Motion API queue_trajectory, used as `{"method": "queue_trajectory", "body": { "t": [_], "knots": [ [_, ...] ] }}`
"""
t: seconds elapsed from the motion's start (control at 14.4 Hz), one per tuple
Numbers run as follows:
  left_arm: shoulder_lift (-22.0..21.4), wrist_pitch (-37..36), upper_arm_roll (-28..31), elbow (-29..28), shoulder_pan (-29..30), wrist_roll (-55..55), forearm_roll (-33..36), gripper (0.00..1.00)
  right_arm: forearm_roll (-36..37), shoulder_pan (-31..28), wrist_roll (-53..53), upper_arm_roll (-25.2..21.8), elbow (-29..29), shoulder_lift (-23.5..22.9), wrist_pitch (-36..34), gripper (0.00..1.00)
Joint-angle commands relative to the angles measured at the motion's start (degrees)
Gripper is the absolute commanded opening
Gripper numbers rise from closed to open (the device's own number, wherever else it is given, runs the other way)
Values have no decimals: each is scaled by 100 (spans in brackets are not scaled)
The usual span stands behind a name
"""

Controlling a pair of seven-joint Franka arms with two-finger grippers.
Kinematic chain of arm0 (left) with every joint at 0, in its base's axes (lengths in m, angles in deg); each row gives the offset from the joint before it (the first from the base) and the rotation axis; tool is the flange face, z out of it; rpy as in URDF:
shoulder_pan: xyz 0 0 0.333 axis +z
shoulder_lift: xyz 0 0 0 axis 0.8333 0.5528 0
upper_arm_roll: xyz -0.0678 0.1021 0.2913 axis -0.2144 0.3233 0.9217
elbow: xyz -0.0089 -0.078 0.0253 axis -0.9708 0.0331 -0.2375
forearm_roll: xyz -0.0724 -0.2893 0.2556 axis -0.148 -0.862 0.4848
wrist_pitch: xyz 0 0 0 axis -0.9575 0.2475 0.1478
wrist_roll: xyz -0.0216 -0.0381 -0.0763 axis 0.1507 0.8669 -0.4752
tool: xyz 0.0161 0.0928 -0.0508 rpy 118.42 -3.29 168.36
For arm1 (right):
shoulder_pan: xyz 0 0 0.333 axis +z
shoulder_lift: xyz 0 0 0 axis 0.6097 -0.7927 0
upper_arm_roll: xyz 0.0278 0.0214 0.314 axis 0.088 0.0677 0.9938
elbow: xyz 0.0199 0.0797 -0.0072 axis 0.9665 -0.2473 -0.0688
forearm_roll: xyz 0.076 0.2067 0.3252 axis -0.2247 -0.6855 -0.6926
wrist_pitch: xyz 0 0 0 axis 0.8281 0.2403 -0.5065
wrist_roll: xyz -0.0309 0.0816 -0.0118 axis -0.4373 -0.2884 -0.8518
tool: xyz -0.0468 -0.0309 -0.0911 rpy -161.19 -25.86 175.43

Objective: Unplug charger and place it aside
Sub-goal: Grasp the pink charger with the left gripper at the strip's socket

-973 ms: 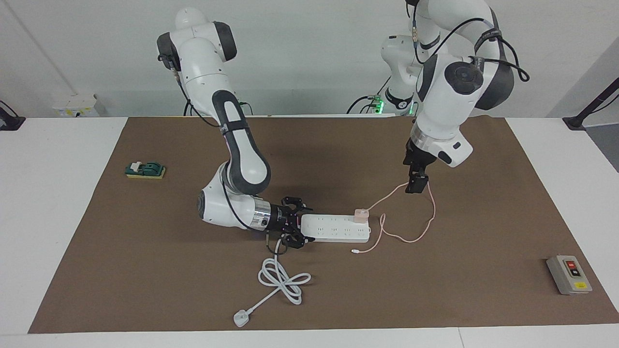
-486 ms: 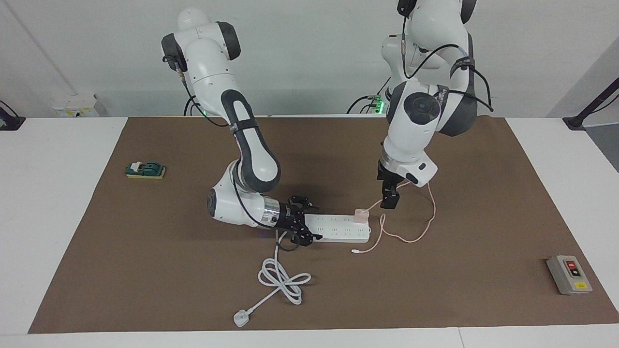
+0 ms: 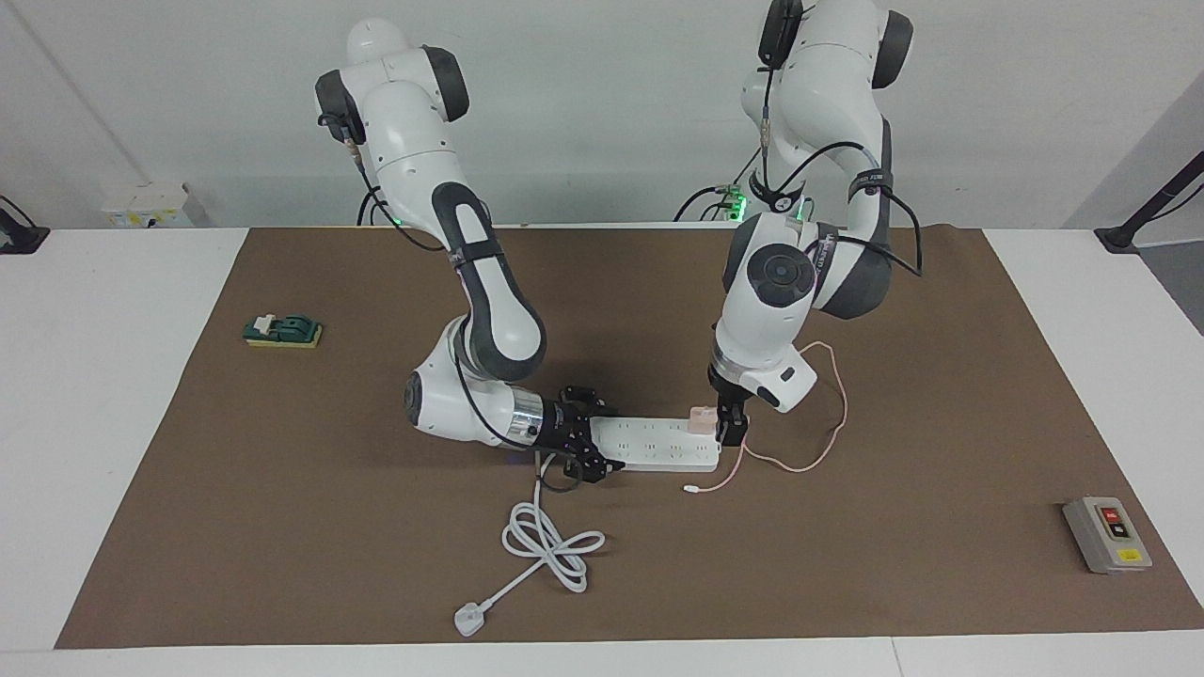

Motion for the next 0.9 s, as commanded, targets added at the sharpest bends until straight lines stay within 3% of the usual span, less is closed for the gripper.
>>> {"method": "queue_trajectory", "body": {
  "t": [0.0, 0.35, 0.42, 0.76, 0.83],
  "knots": [
    [50, 163, 50, -31, 9, 32, 237, 100, -121, 16, -262, 0, 59, -89, 100, 100],
    [120, 488, 50, -75, -8, 112, 256, 100, -156, 86, -263, 0, 15, -115, 337, 100],
    [155, 506, 41, -75, -44, 103, 221, 100, -156, 86, -263, 0, 15, -115, 346, 96],
    [147, 594, 41, -329, -149, 50, 1, 100, -191, 69, -341, 0, -55, -124, 425, 1],
    [138, 603, 41, -365, -141, 50, 1, 100, -217, 69, -385, 0, -64, -142, 425, 0]
  ]
}}
